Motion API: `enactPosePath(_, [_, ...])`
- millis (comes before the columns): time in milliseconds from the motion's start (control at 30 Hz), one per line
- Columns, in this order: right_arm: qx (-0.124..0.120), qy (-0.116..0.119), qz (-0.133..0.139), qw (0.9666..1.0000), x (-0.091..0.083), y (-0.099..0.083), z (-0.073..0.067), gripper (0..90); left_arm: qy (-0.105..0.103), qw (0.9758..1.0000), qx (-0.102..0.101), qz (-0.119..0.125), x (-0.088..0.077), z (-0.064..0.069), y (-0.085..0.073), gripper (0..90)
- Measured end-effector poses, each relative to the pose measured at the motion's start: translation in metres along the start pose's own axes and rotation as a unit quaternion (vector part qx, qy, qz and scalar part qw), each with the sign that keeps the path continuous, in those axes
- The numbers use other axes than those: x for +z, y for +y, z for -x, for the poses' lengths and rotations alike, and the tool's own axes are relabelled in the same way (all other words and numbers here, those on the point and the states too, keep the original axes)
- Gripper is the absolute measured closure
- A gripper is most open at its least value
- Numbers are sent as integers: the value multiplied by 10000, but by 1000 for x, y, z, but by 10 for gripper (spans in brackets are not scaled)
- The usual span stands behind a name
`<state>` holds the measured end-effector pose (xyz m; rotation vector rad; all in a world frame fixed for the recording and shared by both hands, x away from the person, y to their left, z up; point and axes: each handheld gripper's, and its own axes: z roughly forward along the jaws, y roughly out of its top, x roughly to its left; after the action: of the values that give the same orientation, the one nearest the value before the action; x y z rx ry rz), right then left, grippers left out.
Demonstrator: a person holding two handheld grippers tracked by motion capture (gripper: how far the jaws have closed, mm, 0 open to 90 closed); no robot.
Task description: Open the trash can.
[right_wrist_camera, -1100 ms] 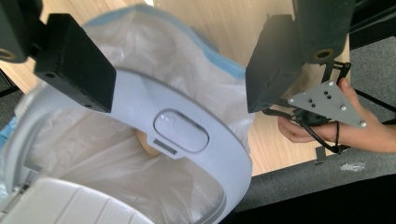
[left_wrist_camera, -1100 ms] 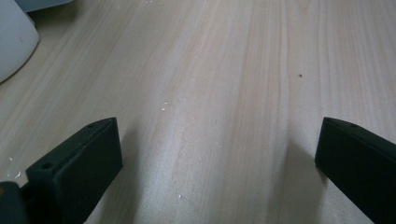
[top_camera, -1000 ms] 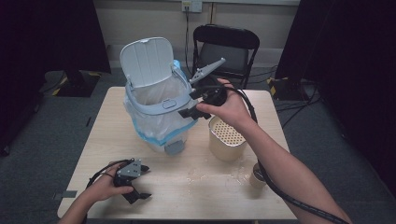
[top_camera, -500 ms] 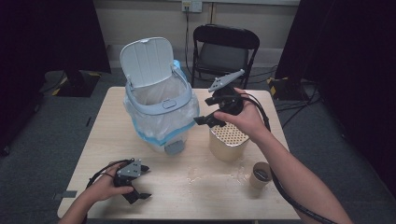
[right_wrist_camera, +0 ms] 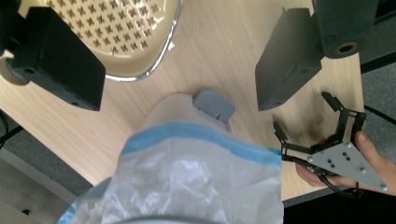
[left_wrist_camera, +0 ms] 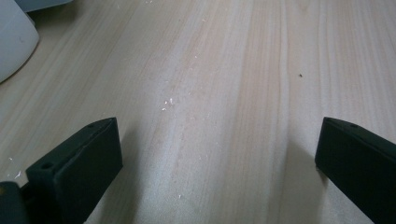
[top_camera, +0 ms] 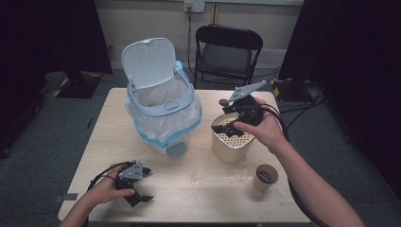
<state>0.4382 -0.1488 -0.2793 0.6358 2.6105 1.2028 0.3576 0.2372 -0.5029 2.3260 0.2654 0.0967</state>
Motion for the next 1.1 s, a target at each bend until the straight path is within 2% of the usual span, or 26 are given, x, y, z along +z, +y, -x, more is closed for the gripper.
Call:
enactPosePath(467, [135,-77,-102,9998,-15,-41,4,158,1,10000,-1,2,0,0,0,0])
enactPosePath(700, [310,-56,-51,9995,-23,-64,10,153,-20,10000,-25,0,0,0,0,0])
enactPosePath(1100, [555,-118,-57,9984,-29,-102,11,150,-2,10000,-25,1,0,0,0,0])
